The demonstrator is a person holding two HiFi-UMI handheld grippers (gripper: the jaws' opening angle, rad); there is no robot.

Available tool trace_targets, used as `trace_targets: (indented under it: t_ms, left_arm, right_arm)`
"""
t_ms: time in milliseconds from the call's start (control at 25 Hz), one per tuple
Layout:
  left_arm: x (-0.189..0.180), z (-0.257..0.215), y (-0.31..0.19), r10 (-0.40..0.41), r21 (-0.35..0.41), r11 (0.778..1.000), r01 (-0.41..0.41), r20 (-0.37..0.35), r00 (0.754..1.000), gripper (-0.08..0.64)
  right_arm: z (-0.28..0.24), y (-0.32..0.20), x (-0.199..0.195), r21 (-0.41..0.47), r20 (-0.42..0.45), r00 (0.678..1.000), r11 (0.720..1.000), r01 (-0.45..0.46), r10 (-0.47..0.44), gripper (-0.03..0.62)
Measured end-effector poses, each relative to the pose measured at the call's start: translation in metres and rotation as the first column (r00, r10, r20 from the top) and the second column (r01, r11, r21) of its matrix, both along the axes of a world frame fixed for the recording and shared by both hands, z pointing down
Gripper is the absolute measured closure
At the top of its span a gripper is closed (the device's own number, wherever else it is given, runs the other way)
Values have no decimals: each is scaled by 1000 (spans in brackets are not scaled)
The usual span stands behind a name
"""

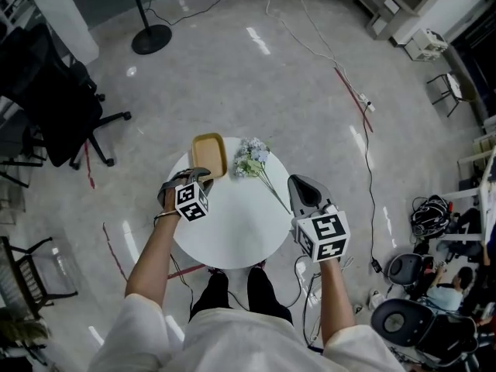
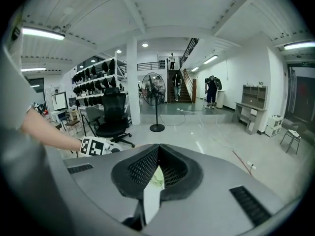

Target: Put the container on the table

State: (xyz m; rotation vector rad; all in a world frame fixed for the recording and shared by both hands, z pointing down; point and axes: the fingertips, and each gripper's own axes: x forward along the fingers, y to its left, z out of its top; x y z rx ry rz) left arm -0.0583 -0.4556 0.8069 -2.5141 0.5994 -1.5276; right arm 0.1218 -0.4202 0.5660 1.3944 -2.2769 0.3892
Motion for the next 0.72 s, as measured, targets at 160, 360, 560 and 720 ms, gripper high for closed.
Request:
trace_targets:
  t_ms: [160,360,560,720]
  left_arm:
    - [-16,-78,-2,-115,57,991,124,-140,983,492]
    - [-47,-198,0,-267,64,945,320,-409,873,523]
    - [-82,-321,16,-316,104,866,489,-645,696,531]
    - [-105,-393,36,-277,149,823,548,-738,616,532]
  right_arm:
    - [-48,-10,-13,97,19,999,995,34,-36,591]
    - [-112,-22,-45,216,45,995,973,80,-91,586]
    - [-170,-21,-69,307,15,988,941,139,-151,579]
    - [-207,-17,-83,365,16,981,915,173,-192,578]
